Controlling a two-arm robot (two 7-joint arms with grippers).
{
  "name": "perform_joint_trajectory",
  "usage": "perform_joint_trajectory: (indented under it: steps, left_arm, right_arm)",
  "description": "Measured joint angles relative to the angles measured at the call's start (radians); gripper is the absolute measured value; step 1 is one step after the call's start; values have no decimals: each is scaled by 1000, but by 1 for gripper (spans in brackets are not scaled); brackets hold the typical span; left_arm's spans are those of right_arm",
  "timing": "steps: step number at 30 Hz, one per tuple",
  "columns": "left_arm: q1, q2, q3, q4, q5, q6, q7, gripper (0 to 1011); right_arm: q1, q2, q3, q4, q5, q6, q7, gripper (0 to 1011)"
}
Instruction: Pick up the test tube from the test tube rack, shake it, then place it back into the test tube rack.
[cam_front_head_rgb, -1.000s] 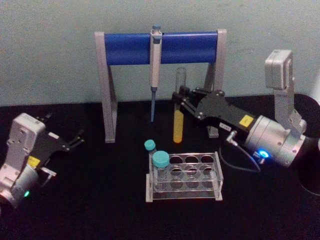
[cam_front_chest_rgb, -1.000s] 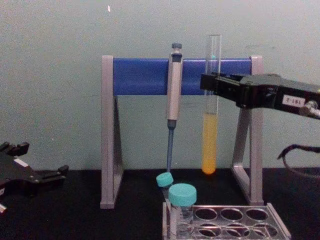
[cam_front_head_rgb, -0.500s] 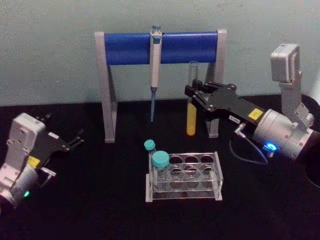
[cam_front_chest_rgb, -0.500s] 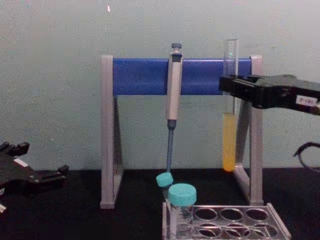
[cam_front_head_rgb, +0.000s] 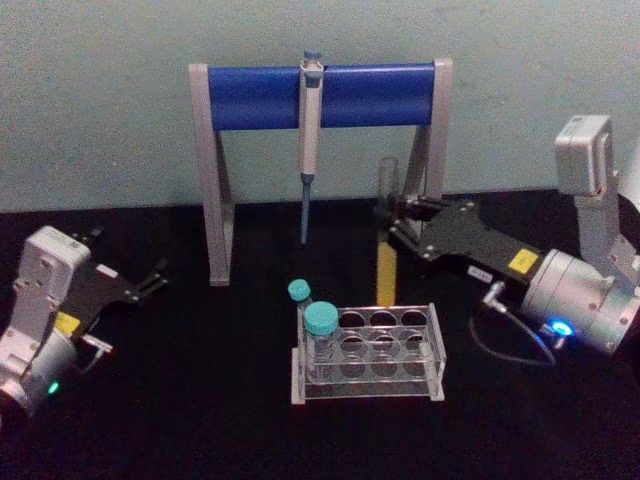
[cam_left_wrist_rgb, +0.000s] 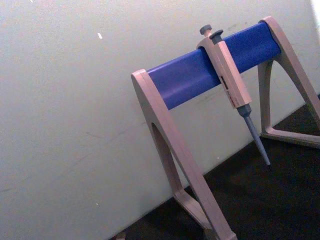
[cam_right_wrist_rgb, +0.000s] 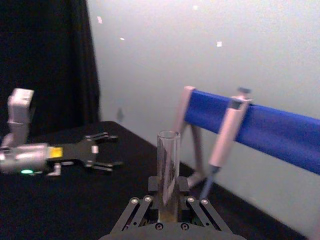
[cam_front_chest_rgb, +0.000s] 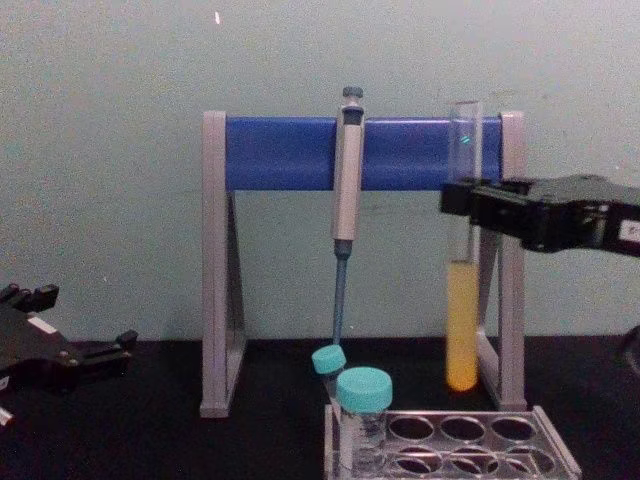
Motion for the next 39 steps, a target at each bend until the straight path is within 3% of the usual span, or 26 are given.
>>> perform_joint_trajectory:
  steps: [10, 21, 30, 39]
  left_arm:
    - [0, 0, 0, 0, 0, 0, 0, 1001]
    - [0, 0, 0, 0, 0, 0, 0, 1001]
    - [0, 0, 0, 0, 0, 0, 0, 1001]
    - [0, 0, 0, 0, 0, 0, 0, 1001]
  right_arm:
    - [77, -53, -54, 71, 22, -5, 32, 221]
    - [123, -75, -46, 137, 17, -26, 5, 221]
    - [116, -68, -31, 136, 15, -29, -7, 221]
    - [35, -9, 14, 49, 17, -22, -38, 221]
